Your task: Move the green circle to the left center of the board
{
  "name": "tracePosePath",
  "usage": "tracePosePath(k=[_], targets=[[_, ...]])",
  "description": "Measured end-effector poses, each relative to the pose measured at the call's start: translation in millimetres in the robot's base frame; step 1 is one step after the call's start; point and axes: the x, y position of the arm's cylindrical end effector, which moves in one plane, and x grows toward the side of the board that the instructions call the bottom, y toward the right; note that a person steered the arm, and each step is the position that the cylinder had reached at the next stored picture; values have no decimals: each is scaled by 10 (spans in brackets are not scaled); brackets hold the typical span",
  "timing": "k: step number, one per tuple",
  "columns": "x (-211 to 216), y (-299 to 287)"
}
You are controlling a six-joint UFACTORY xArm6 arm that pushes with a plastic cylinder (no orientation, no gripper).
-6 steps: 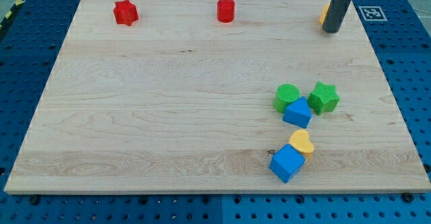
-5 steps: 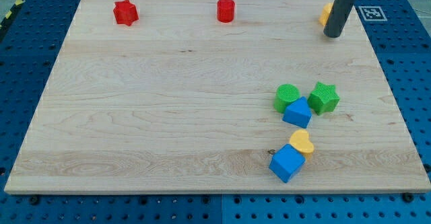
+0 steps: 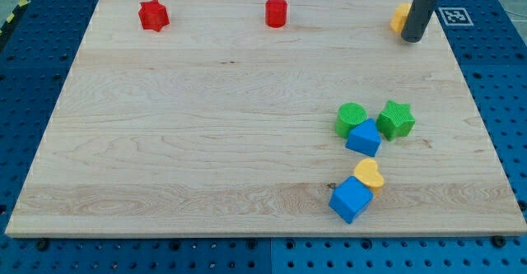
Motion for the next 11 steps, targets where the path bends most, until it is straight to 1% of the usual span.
tracePosePath(k=[1, 4, 6, 8, 9, 10, 11], targets=[[-145, 0], [-375, -43], [-391, -43], [-208, -43], [-66, -83], [215, -228], [289, -285]])
